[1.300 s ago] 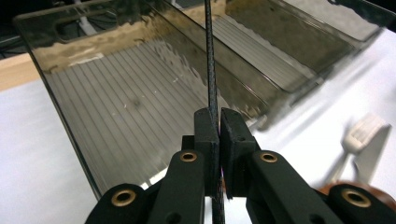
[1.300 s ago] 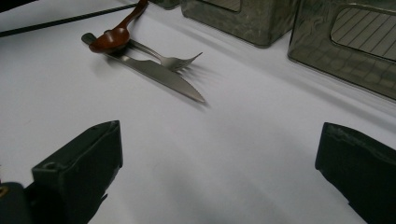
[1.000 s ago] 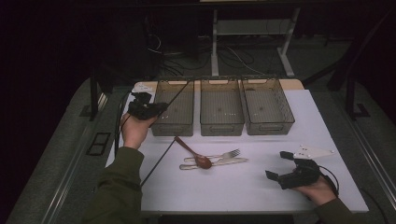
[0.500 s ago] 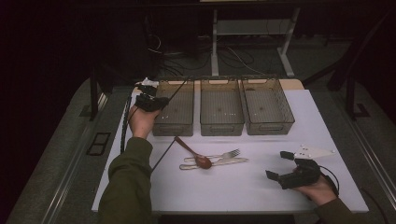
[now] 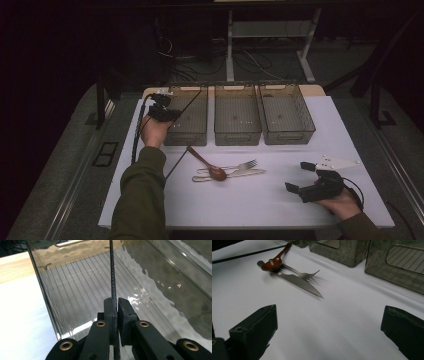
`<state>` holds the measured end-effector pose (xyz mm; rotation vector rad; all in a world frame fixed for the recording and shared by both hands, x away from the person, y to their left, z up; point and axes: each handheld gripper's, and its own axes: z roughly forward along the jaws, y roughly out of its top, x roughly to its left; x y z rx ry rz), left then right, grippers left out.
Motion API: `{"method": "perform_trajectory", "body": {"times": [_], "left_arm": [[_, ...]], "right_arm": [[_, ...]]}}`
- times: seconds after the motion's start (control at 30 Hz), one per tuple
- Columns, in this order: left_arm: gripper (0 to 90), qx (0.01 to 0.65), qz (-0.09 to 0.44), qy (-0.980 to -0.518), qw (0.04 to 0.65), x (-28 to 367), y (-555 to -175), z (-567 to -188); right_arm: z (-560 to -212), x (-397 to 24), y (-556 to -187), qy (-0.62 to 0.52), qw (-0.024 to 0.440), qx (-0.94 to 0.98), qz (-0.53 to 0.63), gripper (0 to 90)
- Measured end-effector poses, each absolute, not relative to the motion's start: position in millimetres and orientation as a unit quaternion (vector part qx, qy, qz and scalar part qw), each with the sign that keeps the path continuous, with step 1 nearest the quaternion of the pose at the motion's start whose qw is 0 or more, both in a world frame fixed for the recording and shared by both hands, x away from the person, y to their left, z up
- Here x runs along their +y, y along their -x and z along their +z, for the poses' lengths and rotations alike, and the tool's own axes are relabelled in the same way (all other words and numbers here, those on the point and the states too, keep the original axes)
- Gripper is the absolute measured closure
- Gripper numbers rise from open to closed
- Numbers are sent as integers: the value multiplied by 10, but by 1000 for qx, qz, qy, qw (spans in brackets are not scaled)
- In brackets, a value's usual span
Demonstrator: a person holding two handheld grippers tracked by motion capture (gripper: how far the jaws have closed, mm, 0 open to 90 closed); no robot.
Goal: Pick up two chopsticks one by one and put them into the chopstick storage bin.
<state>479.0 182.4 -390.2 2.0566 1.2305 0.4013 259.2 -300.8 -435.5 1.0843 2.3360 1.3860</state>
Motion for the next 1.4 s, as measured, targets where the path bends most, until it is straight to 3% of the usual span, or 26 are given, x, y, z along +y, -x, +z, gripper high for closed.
{"method": "perform_trajectory", "body": {"times": [0.13, 0.67, 1.07, 1.4], "left_arm": [[841, 474, 160, -794, 346, 1809, -4792, -3914], [532, 445, 158, -787, 397, 1850, -4633, -3649], [374, 391, 146, -804, 424, 1784, -4250, -3395], [293, 368, 145, -808, 437, 1764, -3839, -3440]], "right_arm": [[-4355, -3007, -2592, -368, 108, 794, 471, 1], [-4354, -3008, -2593, -370, 108, 793, 471, 2], [-4322, -3011, -2586, -369, 107, 790, 477, 1], [-4276, -2988, -2579, -357, 122, 790, 483, 0]]}}
